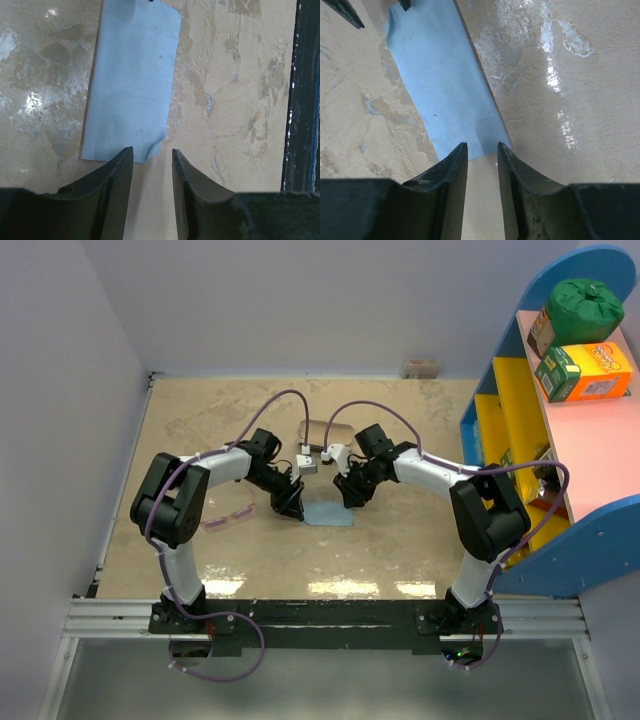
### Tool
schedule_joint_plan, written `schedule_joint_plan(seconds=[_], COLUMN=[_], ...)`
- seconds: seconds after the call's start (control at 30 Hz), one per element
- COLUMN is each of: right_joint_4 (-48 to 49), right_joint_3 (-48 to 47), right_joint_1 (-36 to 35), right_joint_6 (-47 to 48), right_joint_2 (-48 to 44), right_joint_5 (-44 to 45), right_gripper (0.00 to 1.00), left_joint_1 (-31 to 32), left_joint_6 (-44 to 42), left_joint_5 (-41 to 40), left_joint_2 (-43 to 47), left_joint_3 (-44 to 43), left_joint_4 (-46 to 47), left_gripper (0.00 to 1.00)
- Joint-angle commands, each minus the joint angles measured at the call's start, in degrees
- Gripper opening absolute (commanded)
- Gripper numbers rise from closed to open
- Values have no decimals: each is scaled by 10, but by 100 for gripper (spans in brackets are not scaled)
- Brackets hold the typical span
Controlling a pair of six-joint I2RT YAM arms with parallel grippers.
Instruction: Organize the sunglasses
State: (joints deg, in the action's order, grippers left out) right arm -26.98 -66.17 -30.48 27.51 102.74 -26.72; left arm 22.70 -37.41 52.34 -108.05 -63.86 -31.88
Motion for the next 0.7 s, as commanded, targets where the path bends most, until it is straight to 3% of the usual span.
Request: schedule_joint_plan(seconds=[0.0,0.23,0.67], right_joint_4=[-4,2,20], right_joint_3=[-4,-18,-17], right_joint_1=[-1,18,44], right_joint_6=[13,-7,-34], right_joint_2=[-17,-16,37], right_joint_5=[2,-20,-36], right_gripper=[35,45,45], left_joint_1=[2,-34,-38], left_joint_6=[-25,26,95], left_joint_5=[24,18,-35], left_joint_2=[0,12,-29], left_joint_3=[-14,-29,-30], left_joint_4=[-7,34,119], left_gripper=[45,68,72])
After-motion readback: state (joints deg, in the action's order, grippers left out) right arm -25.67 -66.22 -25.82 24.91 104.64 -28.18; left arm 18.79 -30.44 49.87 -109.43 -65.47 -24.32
